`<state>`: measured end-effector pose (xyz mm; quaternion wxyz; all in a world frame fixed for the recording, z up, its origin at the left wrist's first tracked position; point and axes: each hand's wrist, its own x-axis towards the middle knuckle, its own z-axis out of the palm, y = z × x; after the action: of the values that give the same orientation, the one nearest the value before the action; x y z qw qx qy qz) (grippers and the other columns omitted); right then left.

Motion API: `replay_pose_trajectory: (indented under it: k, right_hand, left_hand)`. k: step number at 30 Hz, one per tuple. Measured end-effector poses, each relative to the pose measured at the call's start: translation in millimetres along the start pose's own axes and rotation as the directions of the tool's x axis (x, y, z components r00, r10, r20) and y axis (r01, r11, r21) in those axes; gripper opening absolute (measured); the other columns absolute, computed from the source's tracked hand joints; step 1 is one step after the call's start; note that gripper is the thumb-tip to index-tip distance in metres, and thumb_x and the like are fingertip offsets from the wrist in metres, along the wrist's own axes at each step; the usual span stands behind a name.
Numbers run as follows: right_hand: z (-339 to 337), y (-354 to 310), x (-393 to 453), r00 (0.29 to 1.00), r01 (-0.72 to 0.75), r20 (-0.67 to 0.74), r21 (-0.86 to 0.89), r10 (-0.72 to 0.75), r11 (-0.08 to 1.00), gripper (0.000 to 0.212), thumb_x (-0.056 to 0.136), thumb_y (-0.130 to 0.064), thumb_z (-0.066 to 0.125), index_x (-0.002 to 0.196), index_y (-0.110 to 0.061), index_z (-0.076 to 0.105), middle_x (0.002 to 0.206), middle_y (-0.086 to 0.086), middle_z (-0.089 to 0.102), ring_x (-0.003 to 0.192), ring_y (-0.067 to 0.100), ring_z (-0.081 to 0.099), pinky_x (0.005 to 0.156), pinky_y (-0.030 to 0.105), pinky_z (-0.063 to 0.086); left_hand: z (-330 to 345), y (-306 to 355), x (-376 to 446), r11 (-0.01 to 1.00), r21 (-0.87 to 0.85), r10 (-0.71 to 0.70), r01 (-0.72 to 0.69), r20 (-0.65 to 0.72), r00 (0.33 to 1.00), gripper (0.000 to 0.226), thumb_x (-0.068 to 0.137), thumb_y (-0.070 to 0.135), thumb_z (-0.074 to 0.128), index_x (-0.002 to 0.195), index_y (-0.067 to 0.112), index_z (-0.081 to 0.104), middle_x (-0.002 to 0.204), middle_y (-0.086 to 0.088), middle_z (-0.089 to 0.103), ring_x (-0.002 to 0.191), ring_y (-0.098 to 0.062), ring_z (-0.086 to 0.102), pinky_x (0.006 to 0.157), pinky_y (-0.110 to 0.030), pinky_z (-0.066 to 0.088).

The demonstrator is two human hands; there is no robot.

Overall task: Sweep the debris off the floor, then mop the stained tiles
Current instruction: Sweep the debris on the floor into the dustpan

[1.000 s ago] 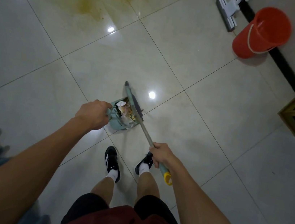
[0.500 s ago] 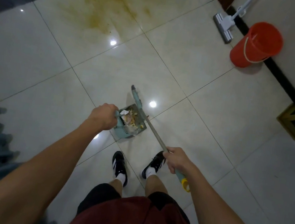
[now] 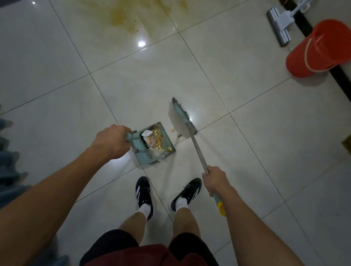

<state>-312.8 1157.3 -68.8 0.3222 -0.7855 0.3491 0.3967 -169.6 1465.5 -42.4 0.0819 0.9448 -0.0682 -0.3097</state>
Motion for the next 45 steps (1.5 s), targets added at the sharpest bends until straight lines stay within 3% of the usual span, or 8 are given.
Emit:
replay_pose_trajectory:
  k: [5, 9, 13, 16, 18, 31, 41, 45]
  right_hand:
    - [26, -3, 6, 0.995, -0.005, 0.097, -0.023, 0.007, 1.0, 0.041, 0.104, -0.019, 0.047, 0.14, -0.001, 0.05, 0.127, 0.025, 0.061, 0.084, 0.027, 0.055, 0.084, 0.042, 0.055]
    - [43, -3, -3, 0.981, 0.018, 0.191, 0.012, -0.02, 1.0, 0.025, 0.103, -0.019, 0.048, 0.123, -0.01, 0.058, 0.108, 0.019, 0.065, 0.063, 0.027, 0.059, 0.068, 0.04, 0.059]
    - [60, 2, -13, 0.976, -0.025, 0.217, 0.132, -0.005, 0.991, 0.042, 0.103, -0.023, 0.052, 0.143, -0.009, 0.052, 0.103, 0.018, 0.07, 0.061, 0.029, 0.068, 0.057, 0.031, 0.057]
    - [65, 8, -20, 0.974, -0.038, 0.227, 0.203, -0.01, 0.978, 0.049, 0.103, -0.022, 0.051, 0.15, -0.008, 0.043, 0.058, 0.006, 0.065, 0.035, 0.02, 0.054, 0.042, 0.026, 0.046]
    - [65, 11, -25, 0.973, -0.047, 0.23, 0.263, -0.015, 0.964, 0.051, 0.104, -0.019, 0.049, 0.152, -0.007, 0.039, 0.04, 0.001, 0.055, 0.033, 0.019, 0.047, 0.04, 0.026, 0.042]
    - [30, 32, -62, 0.984, -0.04, 0.176, 0.393, -0.032, 0.919, 0.037, 0.101, -0.013, 0.051, 0.137, -0.009, 0.053, 0.05, 0.009, 0.05, 0.038, 0.018, 0.043, 0.038, 0.023, 0.037]
    - [-18, 33, -32, 0.984, -0.106, 0.18, 0.522, 0.012, 0.846, 0.013, 0.094, 0.001, 0.055, 0.101, -0.005, 0.065, 0.051, 0.007, 0.045, 0.034, 0.013, 0.036, 0.038, 0.018, 0.034]
    - [-10, 10, -22, 0.979, -0.143, 0.202, 0.608, 0.022, 0.781, 0.016, 0.095, -0.001, 0.056, 0.091, -0.015, 0.063, 0.057, 0.008, 0.047, 0.036, 0.012, 0.037, 0.038, 0.017, 0.035]
  left_hand:
    - [9, 4, 1, 1.0, 0.004, 0.006, -0.006, 0.005, 1.0, 0.012, 0.08, 0.017, 0.058, 0.085, 0.025, 0.065, 0.077, -0.001, 0.063, 0.069, -0.027, 0.063, 0.069, -0.04, 0.06]
    - [11, 6, 2, 1.0, -0.009, 0.02, -0.02, -0.004, 1.0, 0.013, 0.08, 0.018, 0.056, 0.085, 0.026, 0.065, 0.076, -0.001, 0.064, 0.066, -0.025, 0.062, 0.068, -0.039, 0.059]
    - [6, 10, -3, 0.999, -0.018, 0.026, -0.026, -0.018, 0.999, 0.017, 0.081, 0.022, 0.056, 0.092, 0.026, 0.068, 0.077, 0.0, 0.062, 0.068, -0.025, 0.061, 0.067, -0.035, 0.056]
    - [6, 10, -8, 0.999, -0.025, 0.029, -0.029, -0.009, 1.0, 0.02, 0.082, 0.022, 0.057, 0.097, 0.026, 0.069, 0.081, -0.001, 0.065, 0.071, -0.026, 0.062, 0.07, -0.038, 0.058]
    - [6, 8, -13, 0.999, -0.025, 0.034, -0.035, -0.015, 0.999, 0.022, 0.083, 0.023, 0.058, 0.1, 0.026, 0.07, 0.083, -0.002, 0.066, 0.072, -0.027, 0.062, 0.07, -0.039, 0.058]
    - [11, -2, -57, 0.996, -0.078, -0.048, 0.047, -0.019, 0.999, 0.021, 0.084, 0.02, 0.056, 0.1, 0.022, 0.07, 0.084, -0.003, 0.066, 0.075, -0.026, 0.064, 0.073, -0.039, 0.06]
    - [18, 5, -79, 0.983, -0.082, -0.17, 0.166, -0.036, 0.985, 0.017, 0.084, 0.021, 0.061, 0.097, 0.027, 0.07, 0.09, -0.003, 0.068, 0.081, -0.028, 0.064, 0.075, -0.038, 0.058]
    - [14, -6, -77, 0.984, -0.073, -0.166, 0.163, -0.039, 0.985, 0.018, 0.083, 0.02, 0.061, 0.098, 0.027, 0.07, 0.093, -0.004, 0.068, 0.085, -0.03, 0.064, 0.076, -0.037, 0.056]
